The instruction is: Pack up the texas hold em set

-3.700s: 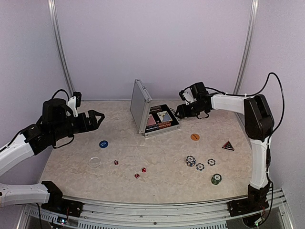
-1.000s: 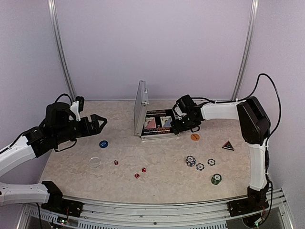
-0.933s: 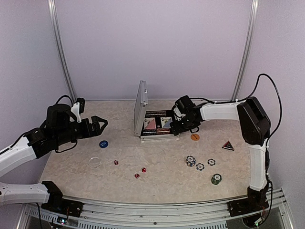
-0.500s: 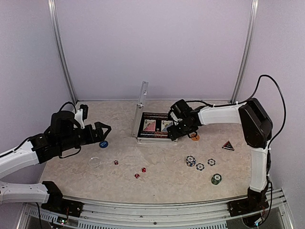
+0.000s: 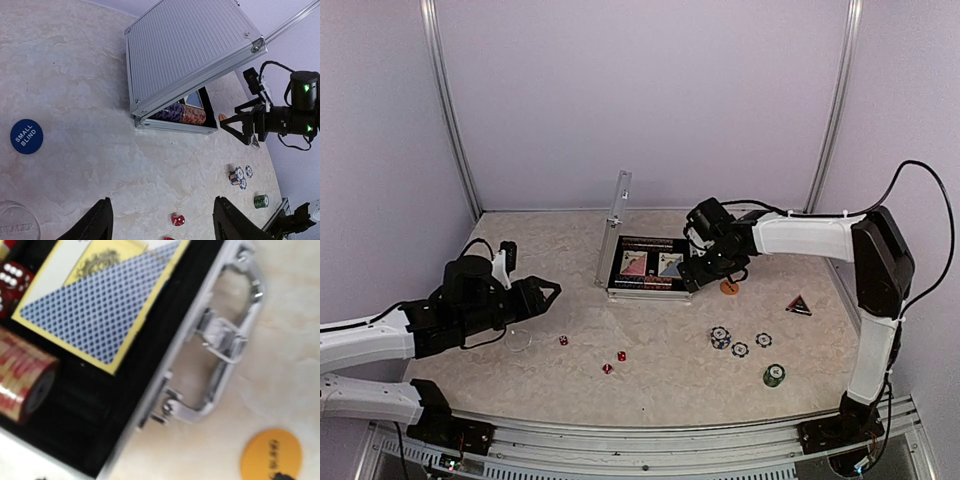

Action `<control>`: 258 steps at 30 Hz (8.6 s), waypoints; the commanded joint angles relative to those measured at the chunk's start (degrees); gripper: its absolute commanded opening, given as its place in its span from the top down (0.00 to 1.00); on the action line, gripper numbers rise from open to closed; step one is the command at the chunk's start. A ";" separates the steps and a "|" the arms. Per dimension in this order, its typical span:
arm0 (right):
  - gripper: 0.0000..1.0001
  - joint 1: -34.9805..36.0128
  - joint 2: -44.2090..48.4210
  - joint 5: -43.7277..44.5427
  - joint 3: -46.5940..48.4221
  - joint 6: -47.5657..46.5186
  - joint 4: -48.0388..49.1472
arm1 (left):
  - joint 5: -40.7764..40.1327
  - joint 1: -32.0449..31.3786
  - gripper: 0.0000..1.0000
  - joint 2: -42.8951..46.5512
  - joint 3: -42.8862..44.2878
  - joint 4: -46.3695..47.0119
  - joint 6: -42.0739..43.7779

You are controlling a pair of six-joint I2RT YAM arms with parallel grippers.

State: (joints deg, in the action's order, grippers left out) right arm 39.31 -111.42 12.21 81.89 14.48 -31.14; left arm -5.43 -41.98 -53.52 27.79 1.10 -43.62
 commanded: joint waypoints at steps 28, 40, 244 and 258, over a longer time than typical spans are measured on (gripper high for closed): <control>0.01 -6.78 22.80 -0.31 -7.73 0.77 2.39 | 5.98 -7.29 1.00 -50.86 15.56 30.18 -26.73; 0.00 -7.50 21.88 -1.24 -6.84 -0.10 2.77 | -4.23 -7.77 1.00 -52.83 17.54 22.32 -33.37; 1.00 -14.73 -28.94 -29.62 30.43 -36.98 0.07 | -1.22 4.25 1.00 -34.04 13.30 14.39 -30.39; 1.00 -11.26 -23.19 -30.06 21.67 -35.67 3.78 | 0.92 8.95 1.00 -47.97 22.45 13.84 -27.27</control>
State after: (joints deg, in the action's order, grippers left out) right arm 24.53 -136.49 -13.06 106.48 -21.54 -24.75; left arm -5.02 -34.13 -99.09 47.05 14.31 -72.71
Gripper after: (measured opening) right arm 0.003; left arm 0.005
